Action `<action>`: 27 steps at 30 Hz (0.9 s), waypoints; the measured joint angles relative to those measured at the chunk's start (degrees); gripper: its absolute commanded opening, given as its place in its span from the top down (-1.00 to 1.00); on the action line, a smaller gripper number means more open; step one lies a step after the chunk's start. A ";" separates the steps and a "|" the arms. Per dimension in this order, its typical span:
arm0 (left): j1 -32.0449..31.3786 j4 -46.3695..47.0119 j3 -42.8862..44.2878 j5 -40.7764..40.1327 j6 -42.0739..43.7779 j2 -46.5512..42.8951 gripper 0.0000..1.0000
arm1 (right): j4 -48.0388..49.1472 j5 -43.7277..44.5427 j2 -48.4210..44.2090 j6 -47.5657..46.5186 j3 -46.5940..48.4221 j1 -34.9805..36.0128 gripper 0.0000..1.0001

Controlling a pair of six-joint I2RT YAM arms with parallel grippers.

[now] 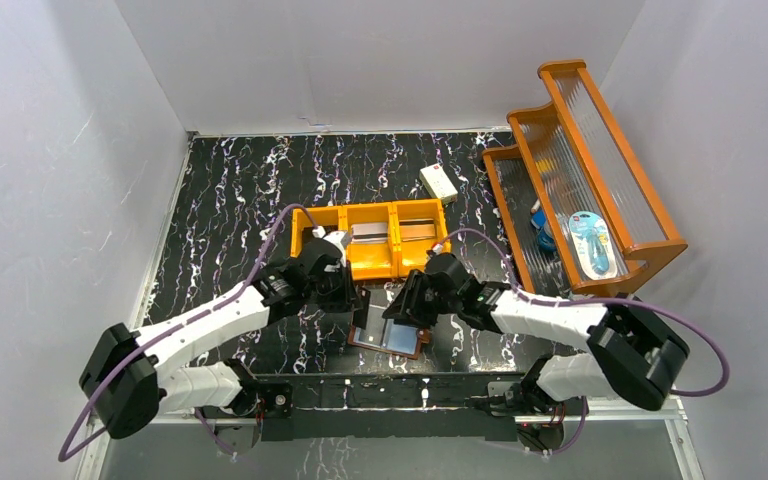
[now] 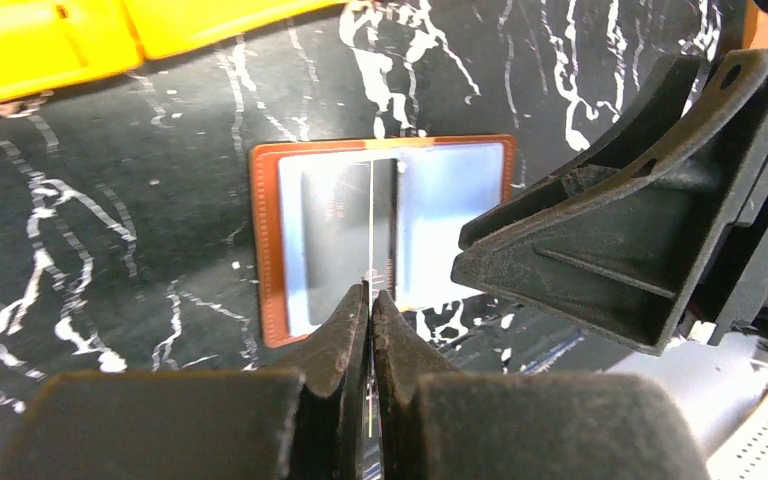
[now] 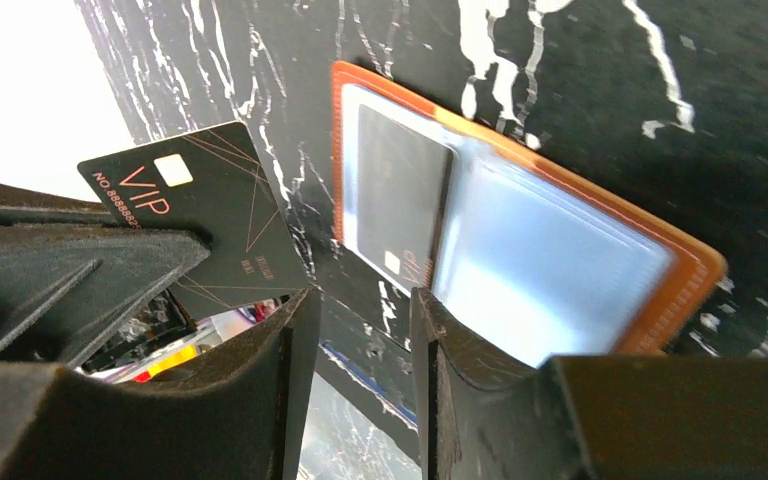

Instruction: Take the credit cards out of the card holder

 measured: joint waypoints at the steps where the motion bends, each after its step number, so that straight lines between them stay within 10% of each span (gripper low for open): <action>1: 0.15 -1.29 0.00 -1.60 0.09 -1.20 1.00 | 0.17 -0.46 1.27 -0.22 1.07 0.07 0.09; 13: 0.87 -8.15 -0.90 -13.84 -0.90 -12.96 1.00 | -2.03 -2.40 14.23 0.61 6.16 0.92 0.10; 27: 0.90 -9.01 0.66 -15.91 9.92 -11.72 1.00 | -1.20 -1.75 4.72 -2.71 5.22 0.92 -0.03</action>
